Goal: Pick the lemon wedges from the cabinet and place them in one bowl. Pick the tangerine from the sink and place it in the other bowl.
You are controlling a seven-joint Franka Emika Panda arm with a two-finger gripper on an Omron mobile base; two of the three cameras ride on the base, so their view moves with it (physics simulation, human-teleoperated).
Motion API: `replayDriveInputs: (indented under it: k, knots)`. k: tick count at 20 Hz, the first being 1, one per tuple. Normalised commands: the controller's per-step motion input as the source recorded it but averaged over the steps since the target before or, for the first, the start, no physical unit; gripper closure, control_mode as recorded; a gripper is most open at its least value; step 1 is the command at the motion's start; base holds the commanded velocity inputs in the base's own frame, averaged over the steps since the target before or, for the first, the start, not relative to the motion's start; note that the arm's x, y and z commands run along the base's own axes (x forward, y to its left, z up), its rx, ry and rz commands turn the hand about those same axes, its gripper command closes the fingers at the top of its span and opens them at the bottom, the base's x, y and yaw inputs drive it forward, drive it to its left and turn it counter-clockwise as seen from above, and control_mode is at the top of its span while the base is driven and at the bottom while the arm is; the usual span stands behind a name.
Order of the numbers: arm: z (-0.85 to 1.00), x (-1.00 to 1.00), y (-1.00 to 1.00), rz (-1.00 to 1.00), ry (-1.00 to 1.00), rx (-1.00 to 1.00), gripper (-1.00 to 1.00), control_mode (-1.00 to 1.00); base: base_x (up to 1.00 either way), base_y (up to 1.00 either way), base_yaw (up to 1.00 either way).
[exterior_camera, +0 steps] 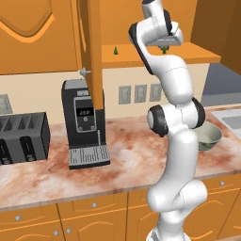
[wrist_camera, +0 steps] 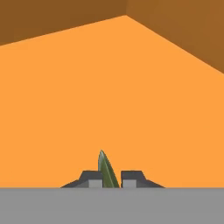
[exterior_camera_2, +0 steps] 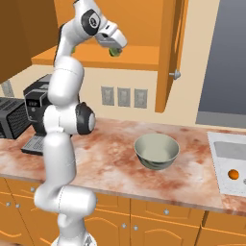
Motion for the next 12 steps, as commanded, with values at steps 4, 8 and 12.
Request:
replayDriveInputs:
  k: [4, 8, 12]
  knots:
    - [0.08, -0.55, -0.01, 0.0, -0.08, 0.0, 1.0, -1.0, 0.0, 0.0, 0.0]
    - [0.23, -0.52, 0.03, 0.0, -0.07, -0.02, 1.0, -1.0, 0.0, 0.0, 0.0]
    - [0.27, -0.85, 0.0, 0.0, -0.15, 0.0, 1.0, -1.0, 0.0, 0.0, 0.0]
